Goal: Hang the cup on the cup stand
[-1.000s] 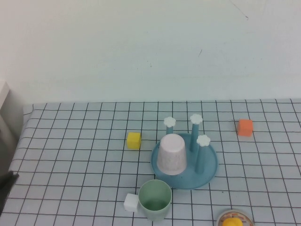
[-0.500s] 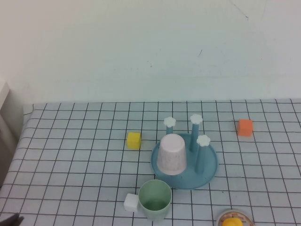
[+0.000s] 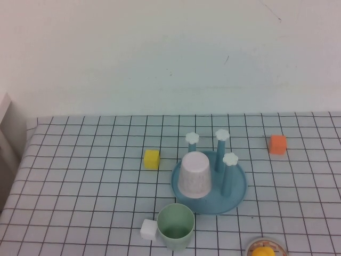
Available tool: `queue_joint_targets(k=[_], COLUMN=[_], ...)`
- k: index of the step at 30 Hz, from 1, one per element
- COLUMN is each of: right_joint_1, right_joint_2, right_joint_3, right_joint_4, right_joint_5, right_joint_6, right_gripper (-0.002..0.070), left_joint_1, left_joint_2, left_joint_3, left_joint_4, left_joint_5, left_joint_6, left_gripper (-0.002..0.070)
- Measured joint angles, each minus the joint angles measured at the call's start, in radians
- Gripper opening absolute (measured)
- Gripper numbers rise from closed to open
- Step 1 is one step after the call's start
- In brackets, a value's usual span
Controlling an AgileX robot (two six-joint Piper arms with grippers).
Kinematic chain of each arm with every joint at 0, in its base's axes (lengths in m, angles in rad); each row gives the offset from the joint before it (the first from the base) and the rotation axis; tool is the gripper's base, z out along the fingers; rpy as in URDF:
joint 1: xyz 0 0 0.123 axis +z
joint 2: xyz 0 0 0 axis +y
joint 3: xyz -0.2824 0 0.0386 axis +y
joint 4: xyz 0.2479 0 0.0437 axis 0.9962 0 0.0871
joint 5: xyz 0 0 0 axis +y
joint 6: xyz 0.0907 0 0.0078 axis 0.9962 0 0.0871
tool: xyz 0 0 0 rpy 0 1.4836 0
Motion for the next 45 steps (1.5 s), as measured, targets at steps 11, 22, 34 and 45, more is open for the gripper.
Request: queue_joint_targets(k=[11, 22, 34, 45], right_joint_1=[0.0, 0.0, 0.0, 0.0], right_joint_2=[0.0, 0.0, 0.0, 0.0], right_joint_3=[0.0, 0.0, 0.0, 0.0], right_joint_4=[0.0, 0.0, 0.002, 0.003], right_joint_5=[0.031, 0.033, 0.033, 0.033], right_joint_6=[0.0, 0.0, 0.0, 0.0], right_gripper=[0.0001, 0.0, 0.0, 0.0], left_joint_1=[0.004, 0.004, 0.004, 0.004], left_joint_2=[0.004, 0.004, 0.004, 0.004], left_joint_3=[0.142, 0.143, 0.143, 0.143], left_joint_4=[-0.083, -0.128, -0.153, -0.153], left_joint_5=[-0.164, -0.172, -0.172, -0.172], left_joint_6=[0.02, 0.136, 0.138, 0.139], left_gripper=[0.0, 0.0, 0.0, 0.0])
